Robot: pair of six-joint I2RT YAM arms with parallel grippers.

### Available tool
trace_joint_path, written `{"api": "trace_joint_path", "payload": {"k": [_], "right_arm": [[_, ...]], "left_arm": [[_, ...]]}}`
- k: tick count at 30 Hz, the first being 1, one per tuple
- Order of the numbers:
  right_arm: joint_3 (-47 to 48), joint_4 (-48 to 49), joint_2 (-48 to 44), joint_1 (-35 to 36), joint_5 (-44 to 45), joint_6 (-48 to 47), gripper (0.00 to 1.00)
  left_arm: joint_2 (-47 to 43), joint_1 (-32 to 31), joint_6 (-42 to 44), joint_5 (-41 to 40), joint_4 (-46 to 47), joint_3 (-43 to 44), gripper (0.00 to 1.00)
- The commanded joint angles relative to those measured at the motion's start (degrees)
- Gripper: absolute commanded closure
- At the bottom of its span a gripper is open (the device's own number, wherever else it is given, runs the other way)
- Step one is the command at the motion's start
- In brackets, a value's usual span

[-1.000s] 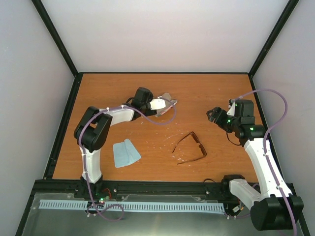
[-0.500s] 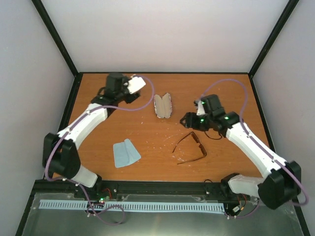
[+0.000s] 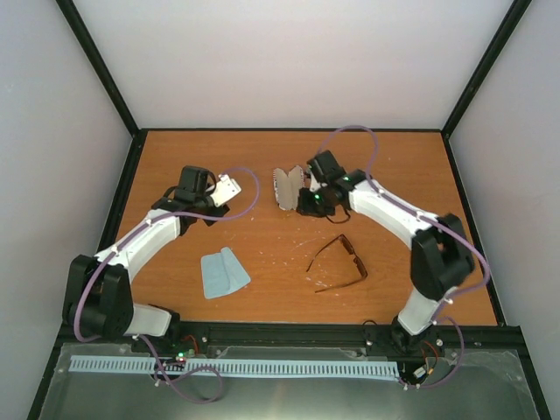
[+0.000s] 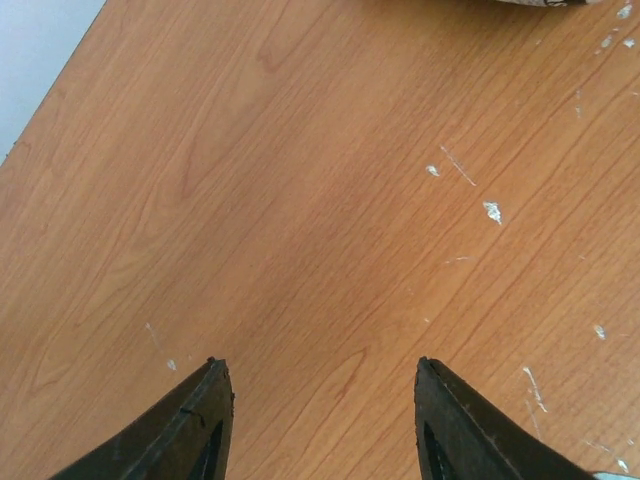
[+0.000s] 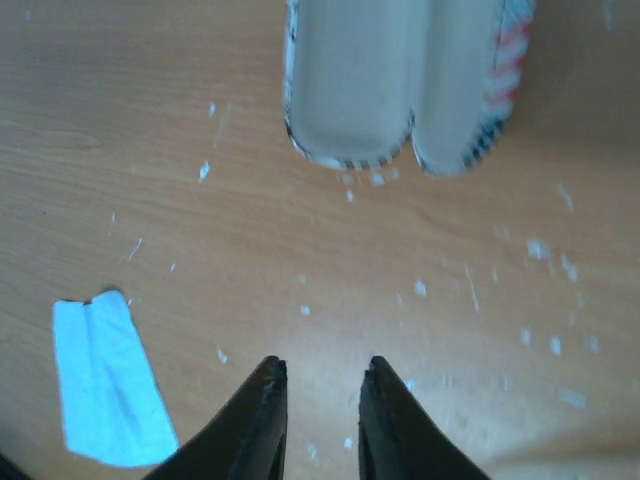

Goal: Organize the sunglasses
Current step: Adjust the sunglasses case at the center of the board.

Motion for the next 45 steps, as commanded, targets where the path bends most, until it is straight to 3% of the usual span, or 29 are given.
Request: {"api": "trace_joint_path", "payload": {"k": [1,4,12,24,36,45], "right_arm": [[11.1,-3.9,8.6,1.5,8.8,-2.3,0.85],[15.3,-6.9,13.3,0.0,16.1,-0.5,0.88],[14.0,-4.2,16.3,-4.5,19.0,3.5,0.91],[31.5,-7.5,34.3,-6.7,7.3,0.5,0.96],[25.1,-7.6,29.9,-5.3,0.7,0.5,0.95],[31.4,-7.4,33.4,-1.8,-2.1,1.3,0.94]], "left_arm": [[2.1,2.2,-2.2,0.5,2.1,1.6,0.49],[3.1,4.4,-3.5,2.1,2.0,3.1,0.49],[3.2,7.1,-4.9,3.5,2.9,3.7,0.49],[6.0,8.4,-5.2,4.6,4.8,4.1,0.49],[6.9,8.9,-5.2,5.7,6.2,4.0,0.49],[6.9,8.9,-4.8,6.3,6.5,3.7,0.49]]}}
